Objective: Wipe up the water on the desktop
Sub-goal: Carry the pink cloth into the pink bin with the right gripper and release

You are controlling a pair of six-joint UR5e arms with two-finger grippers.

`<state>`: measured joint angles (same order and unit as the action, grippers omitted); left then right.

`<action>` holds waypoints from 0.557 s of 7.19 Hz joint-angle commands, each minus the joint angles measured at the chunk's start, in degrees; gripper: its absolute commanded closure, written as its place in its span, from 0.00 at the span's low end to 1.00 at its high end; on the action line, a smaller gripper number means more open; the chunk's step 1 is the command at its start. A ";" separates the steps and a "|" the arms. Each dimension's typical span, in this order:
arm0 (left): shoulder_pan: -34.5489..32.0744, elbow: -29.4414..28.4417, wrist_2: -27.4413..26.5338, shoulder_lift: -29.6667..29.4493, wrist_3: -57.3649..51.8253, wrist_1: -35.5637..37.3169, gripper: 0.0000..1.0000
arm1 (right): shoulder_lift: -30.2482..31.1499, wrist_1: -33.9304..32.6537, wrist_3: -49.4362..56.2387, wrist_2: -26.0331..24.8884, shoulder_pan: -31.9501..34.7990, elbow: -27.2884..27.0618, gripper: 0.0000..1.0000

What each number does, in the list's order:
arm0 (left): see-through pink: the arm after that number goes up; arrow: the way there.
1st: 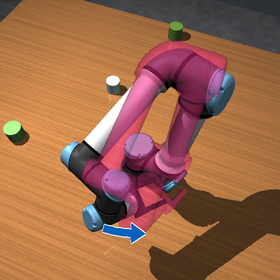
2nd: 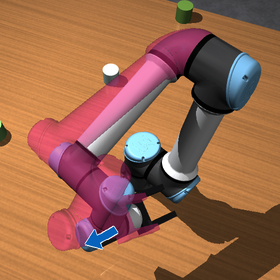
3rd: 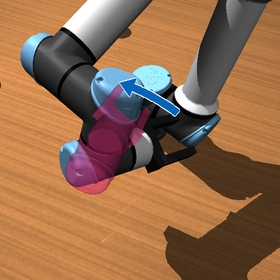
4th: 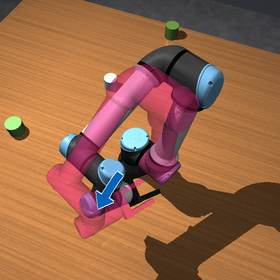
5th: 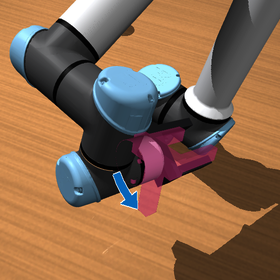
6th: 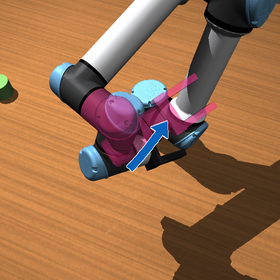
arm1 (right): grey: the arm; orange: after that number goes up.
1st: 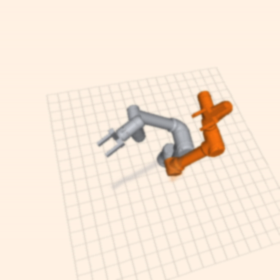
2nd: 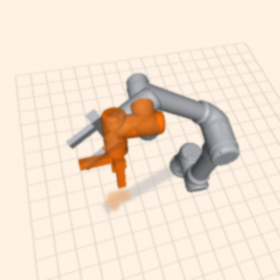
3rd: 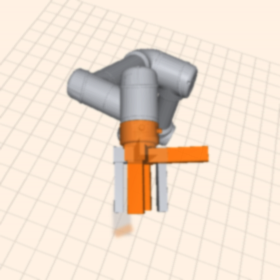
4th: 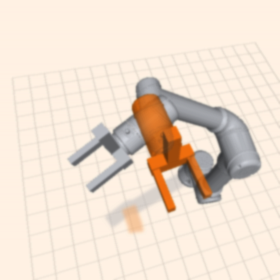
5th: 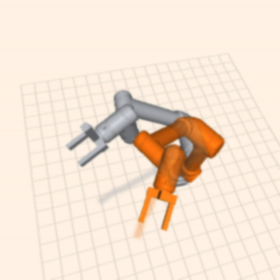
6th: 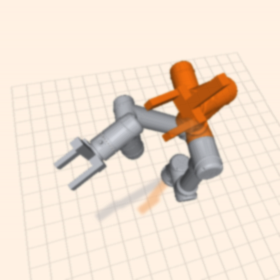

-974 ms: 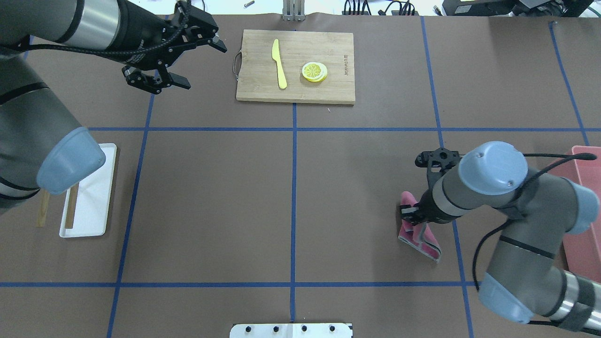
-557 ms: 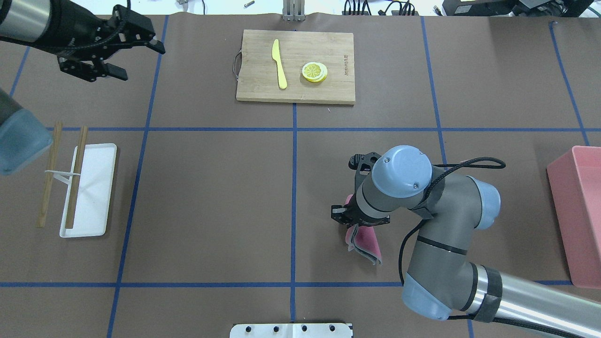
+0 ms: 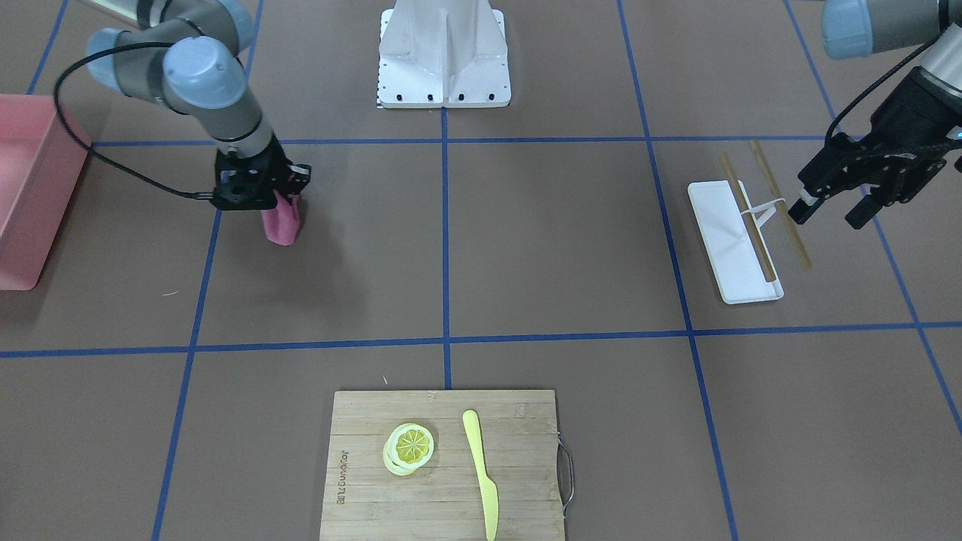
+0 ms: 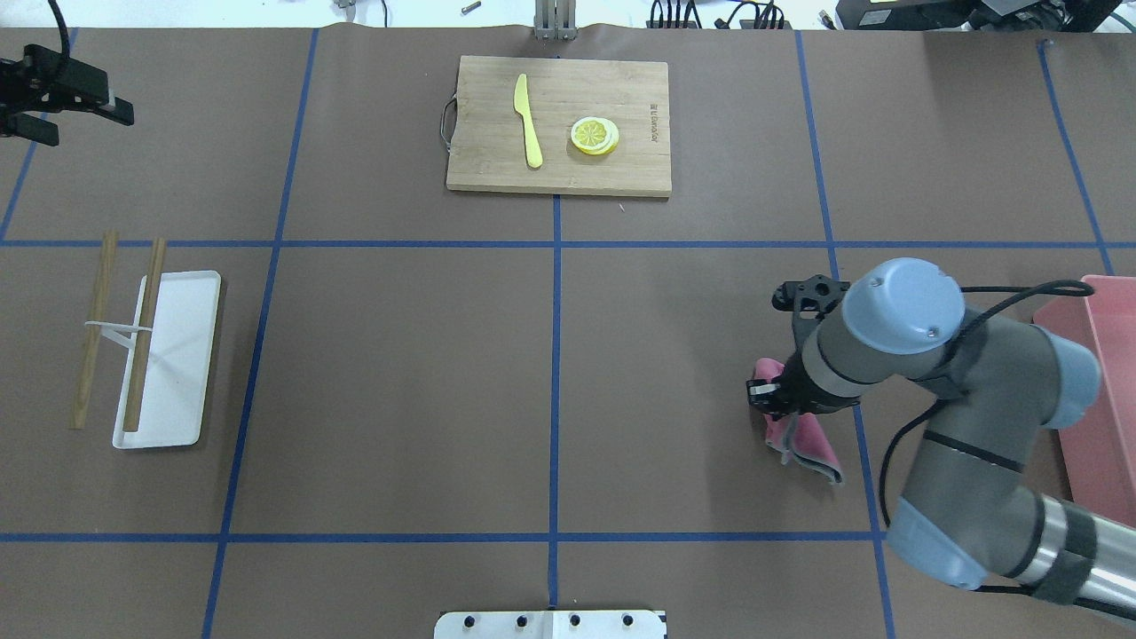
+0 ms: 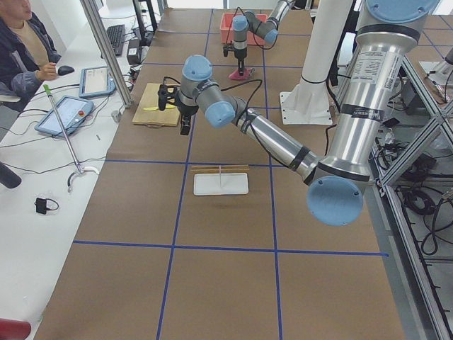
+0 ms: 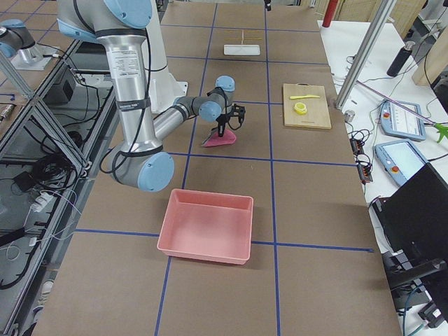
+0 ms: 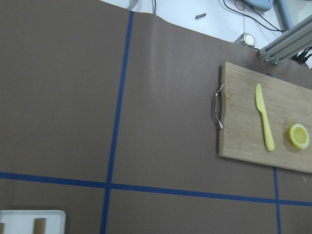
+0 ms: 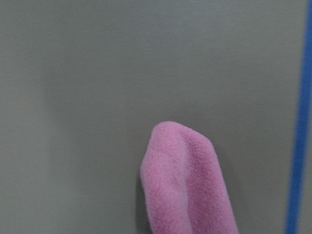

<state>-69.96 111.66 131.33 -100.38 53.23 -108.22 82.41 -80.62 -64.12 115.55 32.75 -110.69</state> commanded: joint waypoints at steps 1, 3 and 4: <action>-1.58 -0.12 1.47 2.12 -2.95 -0.15 0.02 | 8.98 -0.76 6.02 6.31 8.95 -8.10 1.00; -1.93 -3.71 0.68 2.99 -9.95 -0.50 0.02 | 17.04 -0.77 12.65 12.58 20.72 -14.96 1.00; -1.93 -4.08 0.68 3.00 -10.16 -0.50 0.02 | 20.74 -0.77 22.45 14.85 26.69 -14.91 1.00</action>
<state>-71.79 108.71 132.20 -97.70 44.82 -108.60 98.31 -81.36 -51.03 127.51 52.13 -123.98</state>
